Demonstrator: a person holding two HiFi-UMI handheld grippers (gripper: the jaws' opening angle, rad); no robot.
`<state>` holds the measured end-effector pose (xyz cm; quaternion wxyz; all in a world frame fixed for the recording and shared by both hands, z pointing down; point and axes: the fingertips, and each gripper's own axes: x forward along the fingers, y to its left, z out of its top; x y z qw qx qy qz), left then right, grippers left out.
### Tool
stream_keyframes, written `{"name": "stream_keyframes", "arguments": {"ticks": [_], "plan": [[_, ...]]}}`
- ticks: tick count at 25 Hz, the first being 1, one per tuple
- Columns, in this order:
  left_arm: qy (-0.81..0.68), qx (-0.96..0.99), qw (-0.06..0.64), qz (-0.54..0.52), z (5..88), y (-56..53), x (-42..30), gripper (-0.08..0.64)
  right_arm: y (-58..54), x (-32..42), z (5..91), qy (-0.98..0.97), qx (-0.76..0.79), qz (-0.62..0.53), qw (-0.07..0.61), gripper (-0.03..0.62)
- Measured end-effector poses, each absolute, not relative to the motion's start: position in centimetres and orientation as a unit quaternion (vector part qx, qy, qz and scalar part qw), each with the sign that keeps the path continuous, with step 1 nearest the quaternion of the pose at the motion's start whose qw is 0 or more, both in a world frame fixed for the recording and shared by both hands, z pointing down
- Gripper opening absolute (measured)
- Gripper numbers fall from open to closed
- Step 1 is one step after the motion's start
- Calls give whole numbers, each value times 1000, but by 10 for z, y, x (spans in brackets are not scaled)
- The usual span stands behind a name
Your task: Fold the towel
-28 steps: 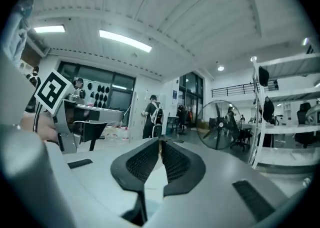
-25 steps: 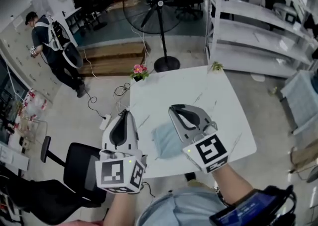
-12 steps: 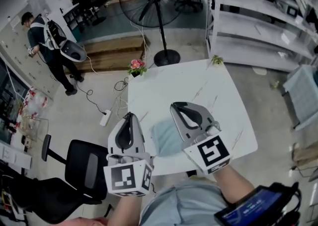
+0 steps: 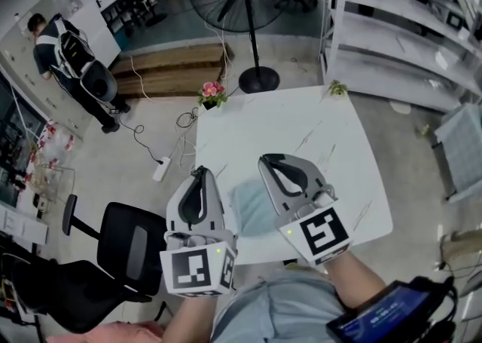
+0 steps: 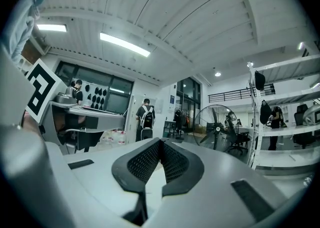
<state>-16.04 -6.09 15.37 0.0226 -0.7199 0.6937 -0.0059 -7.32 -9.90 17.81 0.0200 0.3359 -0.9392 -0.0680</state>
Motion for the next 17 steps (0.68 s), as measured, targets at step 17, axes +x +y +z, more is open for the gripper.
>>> {"name": "stream_keyframes", "arguments": {"ticks": [17], "plan": [[702, -712, 13, -9, 165, -76, -167, 9, -116, -84, 189, -943, 325, -64, 33, 14]]}}
